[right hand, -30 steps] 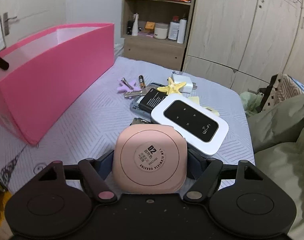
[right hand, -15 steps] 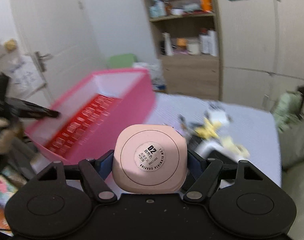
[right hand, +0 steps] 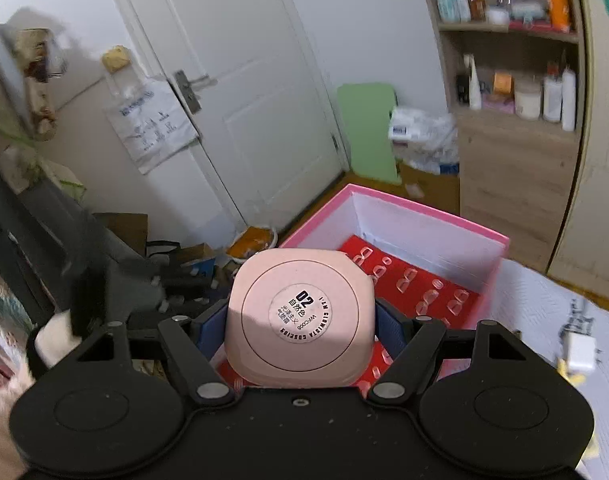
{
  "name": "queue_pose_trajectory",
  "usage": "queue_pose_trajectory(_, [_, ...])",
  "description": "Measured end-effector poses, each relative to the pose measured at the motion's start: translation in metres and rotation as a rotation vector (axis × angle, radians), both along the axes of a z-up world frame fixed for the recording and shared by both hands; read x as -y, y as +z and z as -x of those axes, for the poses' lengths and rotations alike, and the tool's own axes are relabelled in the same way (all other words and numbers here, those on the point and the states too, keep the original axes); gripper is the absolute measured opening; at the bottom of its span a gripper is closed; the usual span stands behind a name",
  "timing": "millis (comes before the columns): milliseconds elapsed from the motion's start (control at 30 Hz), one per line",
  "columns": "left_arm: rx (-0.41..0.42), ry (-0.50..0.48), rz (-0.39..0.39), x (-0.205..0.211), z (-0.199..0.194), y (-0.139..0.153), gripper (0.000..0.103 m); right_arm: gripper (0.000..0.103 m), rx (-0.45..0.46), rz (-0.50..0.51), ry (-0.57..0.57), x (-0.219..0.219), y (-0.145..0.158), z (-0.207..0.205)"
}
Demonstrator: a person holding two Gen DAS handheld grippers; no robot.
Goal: Organize rigid objects
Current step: 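Carry the pink case into the pink box and release it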
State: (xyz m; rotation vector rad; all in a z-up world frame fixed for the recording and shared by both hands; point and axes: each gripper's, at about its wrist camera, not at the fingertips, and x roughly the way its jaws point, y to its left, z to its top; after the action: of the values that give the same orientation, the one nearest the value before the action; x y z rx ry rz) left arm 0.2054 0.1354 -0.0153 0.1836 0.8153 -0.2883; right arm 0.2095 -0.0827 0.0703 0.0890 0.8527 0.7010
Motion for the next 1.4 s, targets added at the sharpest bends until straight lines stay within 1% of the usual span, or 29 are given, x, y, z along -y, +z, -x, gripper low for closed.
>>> queue_pose_trajectory(67, [-0.02,0.012,0.0,0.002,-0.001,0.001,0.007,0.079,-0.063,0.021,-0.013,-0.014,-0.011,-0.023])
queue_pose_trajectory(167, [-0.059,0.003,-0.004,0.004,-0.006,0.004,0.007,0.079,-0.185,0.067,-0.045,-0.034,-0.039,-0.062])
queue_pose_trajectory(200, [-0.068,-0.002,-0.007,0.004,-0.008,0.004,0.008,0.079,-0.218,0.076,-0.054,-0.037,-0.047,-0.069])
queue_pose_trajectory(267, [-0.084,0.008,0.008,0.001,-0.011,0.004,0.008,0.079,-0.282,0.098,-0.079,-0.047,-0.069,-0.09])
queue_pose_trajectory(367, [-0.091,0.017,0.037,-0.002,-0.009,0.003,0.008,0.079,-0.343,0.126,-0.102,-0.065,-0.096,-0.114])
queue_pose_trajectory(500, [-0.088,0.026,0.076,-0.005,-0.007,0.002,0.008,0.079,-0.411,0.167,-0.113,-0.083,-0.123,-0.126])
queue_pose_trajectory(600, [-0.084,0.024,0.081,-0.006,-0.006,0.001,0.008,0.079,-0.398,0.2,-0.117,-0.092,-0.131,-0.126])
queue_pose_trajectory(800, [-0.083,0.023,0.082,-0.006,-0.006,0.001,0.008,0.081,-0.376,0.196,-0.107,-0.092,-0.129,-0.124])
queue_pose_trajectory(867, [-0.085,0.023,0.084,-0.006,-0.005,0.002,0.008,0.084,-0.359,0.205,-0.09,-0.09,-0.123,-0.121])
queue_pose_trajectory(967, [-0.086,0.026,0.077,-0.005,-0.005,0.002,0.008,0.086,-0.334,0.167,-0.089,-0.082,-0.101,-0.109])
queue_pose_trajectory(1133, [-0.085,0.027,0.063,-0.003,-0.004,0.002,0.008,0.086,-0.298,0.036,-0.045,-0.051,-0.056,-0.077])
queue_pose_trajectory(1200, [-0.086,0.027,0.065,-0.002,-0.005,0.002,0.008,0.086,-0.265,0.0,-0.036,-0.036,-0.04,-0.06])
queue_pose_trajectory(1333, [-0.088,0.023,0.059,-0.002,-0.004,0.003,0.008,0.086,-0.157,0.021,-0.044,-0.006,-0.011,-0.019])
queue_pose_trajectory(1400, [-0.087,0.02,0.054,-0.001,-0.003,0.003,0.008,0.086,-0.105,0.038,-0.054,0.005,-0.003,-0.002])
